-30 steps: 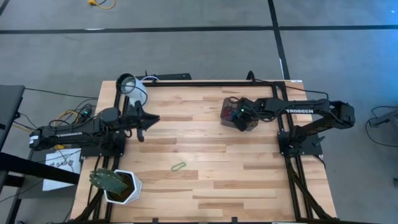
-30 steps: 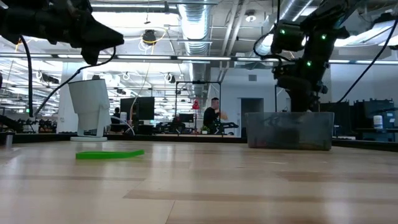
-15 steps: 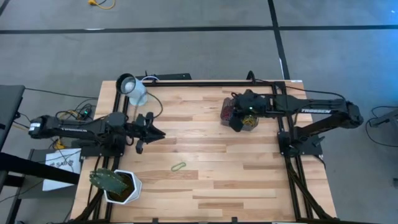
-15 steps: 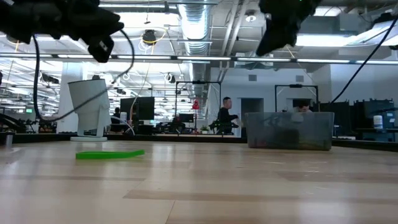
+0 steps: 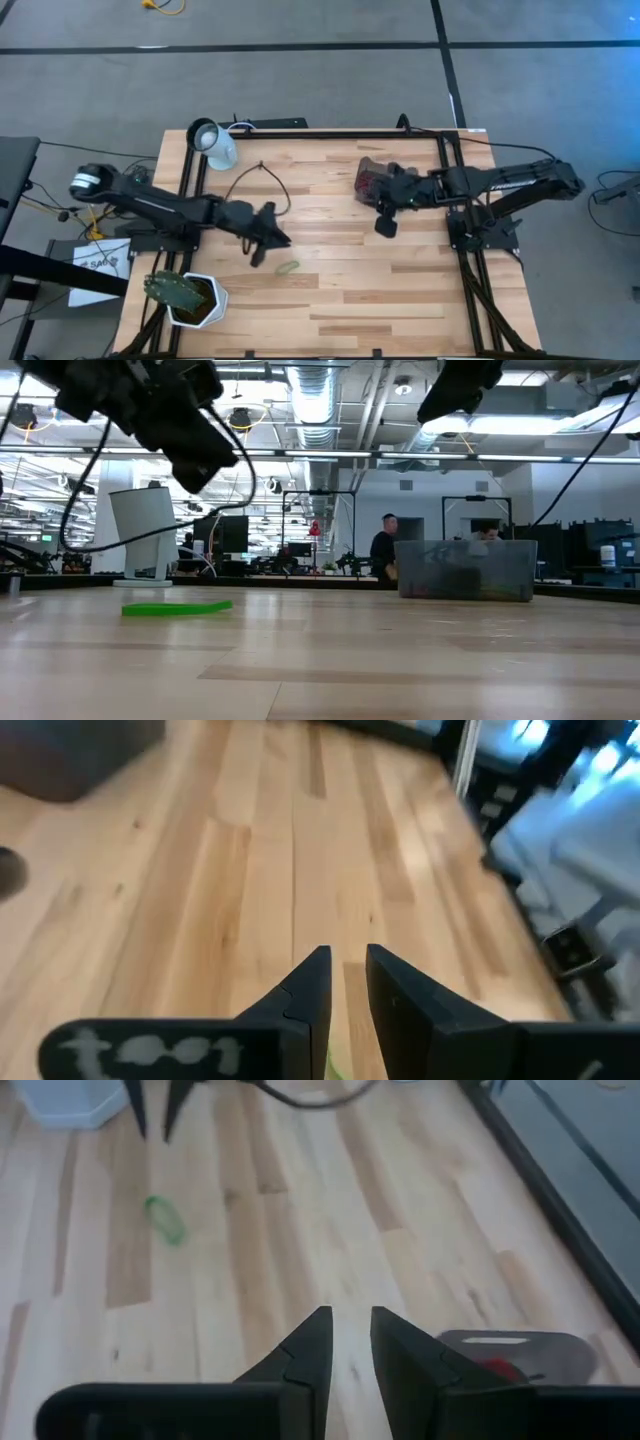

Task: Pick and place rubber bands into bin
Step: Put the green rubber band into the black container

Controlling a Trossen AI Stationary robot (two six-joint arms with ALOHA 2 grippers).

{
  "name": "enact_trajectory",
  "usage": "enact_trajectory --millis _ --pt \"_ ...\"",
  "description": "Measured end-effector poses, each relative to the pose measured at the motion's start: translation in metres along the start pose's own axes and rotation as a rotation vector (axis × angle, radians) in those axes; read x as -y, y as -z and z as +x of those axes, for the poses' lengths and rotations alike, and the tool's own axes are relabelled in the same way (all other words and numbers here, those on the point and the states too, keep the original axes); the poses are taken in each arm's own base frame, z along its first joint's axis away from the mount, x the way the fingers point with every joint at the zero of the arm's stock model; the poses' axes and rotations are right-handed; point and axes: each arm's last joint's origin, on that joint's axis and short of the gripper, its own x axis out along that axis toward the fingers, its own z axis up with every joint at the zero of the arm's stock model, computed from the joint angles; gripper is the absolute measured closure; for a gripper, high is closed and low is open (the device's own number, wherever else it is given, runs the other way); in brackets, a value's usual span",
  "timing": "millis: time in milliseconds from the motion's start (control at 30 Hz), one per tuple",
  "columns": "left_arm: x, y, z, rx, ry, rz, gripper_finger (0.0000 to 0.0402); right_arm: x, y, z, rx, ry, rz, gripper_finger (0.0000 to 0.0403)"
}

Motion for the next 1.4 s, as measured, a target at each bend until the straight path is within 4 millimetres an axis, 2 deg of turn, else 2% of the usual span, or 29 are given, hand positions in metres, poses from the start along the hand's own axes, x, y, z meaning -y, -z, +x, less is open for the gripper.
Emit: enact_trajectory --millis 300,433,533,733,867,1000,1133,1300,1400 --pt "0.024 0.003 0.053 -0.262 0.018 0.269 0.0347 -0.019 0.005 0.001 -0.027 -0.046 -0.04 0.0336" --pt "0.037 0.003 0.066 -0.325 0.034 0.275 0.0347 -0.023 0.008 0.0 -0.048 -0.047 0.008 0.0336" --pt "0.042 0.012 0.074 -0.364 0.04 0.258 0.0347 -0.026 0.01 0.0 -0.062 -0.052 0.02 0.0336" --pt "0.038 0.036 0.091 -0.463 -0.03 0.186 0.0347 -0.036 0.013 0.001 -0.074 -0.052 0.038 0.0336" --pt "0.033 0.044 0.094 -0.488 -0.126 0.199 0.0347 -0.043 0.015 0.0 -0.081 -0.067 0.058 0.0336" --pt "0.029 0.044 0.092 -0.477 -0.23 0.198 0.0347 -0.052 0.019 0.001 -0.083 -0.039 0.068 0.0336" --pt "0.03 0.042 0.092 -0.465 -0.222 0.193 0.0347 -0.06 0.02 -0.004 -0.041 0.013 0.096 0.0336" --pt "0.035 0.043 0.094 -0.48 -0.116 0.166 0.0347 -0.068 0.023 -0.01 0.025 0.103 0.083 0.0336" --pt "0.034 0.045 0.094 -0.483 -0.146 0.176 0.0347 -0.073 0.028 -0.01 0.049 0.127 0.091 0.0336"
